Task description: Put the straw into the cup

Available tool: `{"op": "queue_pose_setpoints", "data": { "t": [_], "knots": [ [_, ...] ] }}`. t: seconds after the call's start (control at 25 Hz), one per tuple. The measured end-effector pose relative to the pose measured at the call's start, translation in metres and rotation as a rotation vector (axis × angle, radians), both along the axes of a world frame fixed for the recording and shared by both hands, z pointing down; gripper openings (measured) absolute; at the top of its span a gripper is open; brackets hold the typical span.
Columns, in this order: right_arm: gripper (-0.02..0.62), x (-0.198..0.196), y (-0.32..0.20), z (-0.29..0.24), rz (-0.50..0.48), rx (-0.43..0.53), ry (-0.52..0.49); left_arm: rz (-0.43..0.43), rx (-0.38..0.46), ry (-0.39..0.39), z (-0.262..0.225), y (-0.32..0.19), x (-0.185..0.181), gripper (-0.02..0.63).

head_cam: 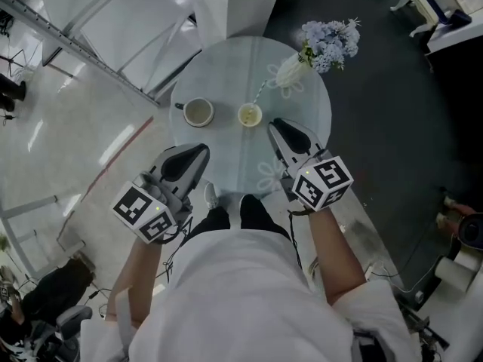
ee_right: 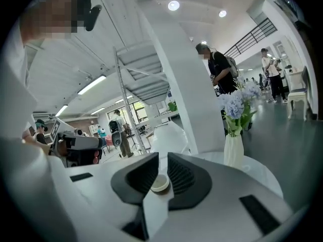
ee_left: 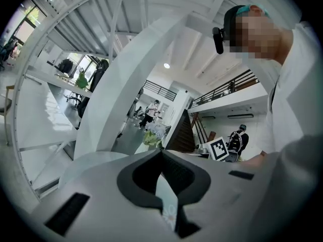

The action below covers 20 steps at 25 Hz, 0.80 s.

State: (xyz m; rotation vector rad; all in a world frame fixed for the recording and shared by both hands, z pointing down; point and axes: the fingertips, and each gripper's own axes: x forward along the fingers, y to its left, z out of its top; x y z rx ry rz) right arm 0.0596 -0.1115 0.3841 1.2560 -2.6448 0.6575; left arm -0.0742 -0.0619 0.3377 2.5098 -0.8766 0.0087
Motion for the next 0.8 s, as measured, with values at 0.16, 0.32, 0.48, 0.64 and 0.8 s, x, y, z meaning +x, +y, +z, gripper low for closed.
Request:
{"op": "queue_pose_setpoints", "data": {
  "t": [0.16, 0.32, 0.48, 0.64, 0.8],
  "knots": [
    [0.067, -0.003, 0.008, -0.01, 0.0, 0.024, 0.001, 0.007, 0.017, -0.003, -0.006, 0.005, -0.002, 0.021],
    [0.067, -0.004, 0.019, -0.021, -0.005, 0.041, 0.006, 0.014, 0.032, -0.005, -0.015, 0.011, -0.004, 0.021],
    [0.067, -0.007, 0.03, -0.034, -0.02, 0.064, 0.019, 0.019, 0.05, -0.005, -0.023, 0.015, -0.005, 0.021],
    [0.06, -0.011, 0.04, -0.043, -0.038, 0.092, 0.049, 0.026, 0.063, -0.006, -0.029, 0.019, -0.005, 0.021],
    [0.057, -0.015, 0.049, -0.046, -0.057, 0.11, 0.084, 0.039, 0.075, -0.007, -0.033, 0.022, -0.004, 0.021]
  ]
}}
